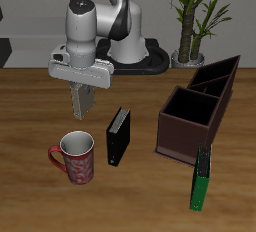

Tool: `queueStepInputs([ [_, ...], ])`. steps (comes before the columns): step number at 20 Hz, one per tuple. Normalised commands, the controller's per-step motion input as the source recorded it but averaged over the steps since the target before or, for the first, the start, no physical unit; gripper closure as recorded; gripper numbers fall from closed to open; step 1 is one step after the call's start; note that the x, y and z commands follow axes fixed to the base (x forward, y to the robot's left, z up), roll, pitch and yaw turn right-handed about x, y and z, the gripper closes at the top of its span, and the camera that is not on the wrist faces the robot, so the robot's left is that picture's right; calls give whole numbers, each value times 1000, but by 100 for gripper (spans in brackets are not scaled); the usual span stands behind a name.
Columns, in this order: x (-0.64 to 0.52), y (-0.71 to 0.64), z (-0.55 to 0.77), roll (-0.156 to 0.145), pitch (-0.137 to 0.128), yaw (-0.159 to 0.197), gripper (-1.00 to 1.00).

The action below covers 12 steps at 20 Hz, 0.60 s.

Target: Place the yellow book into the left desk caddy's front compartment and place the green book into the left desk caddy's left compartment and place the black book into the left desk caddy's back compartment

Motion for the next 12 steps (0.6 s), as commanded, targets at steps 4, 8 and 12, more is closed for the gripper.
queueStepInputs([
  [4,-136,562,335,31,-2,23,100],
  [8,-155,393,254,-22,-16,24,100],
  [12,-148,397,264,-17,-27,65,100],
])
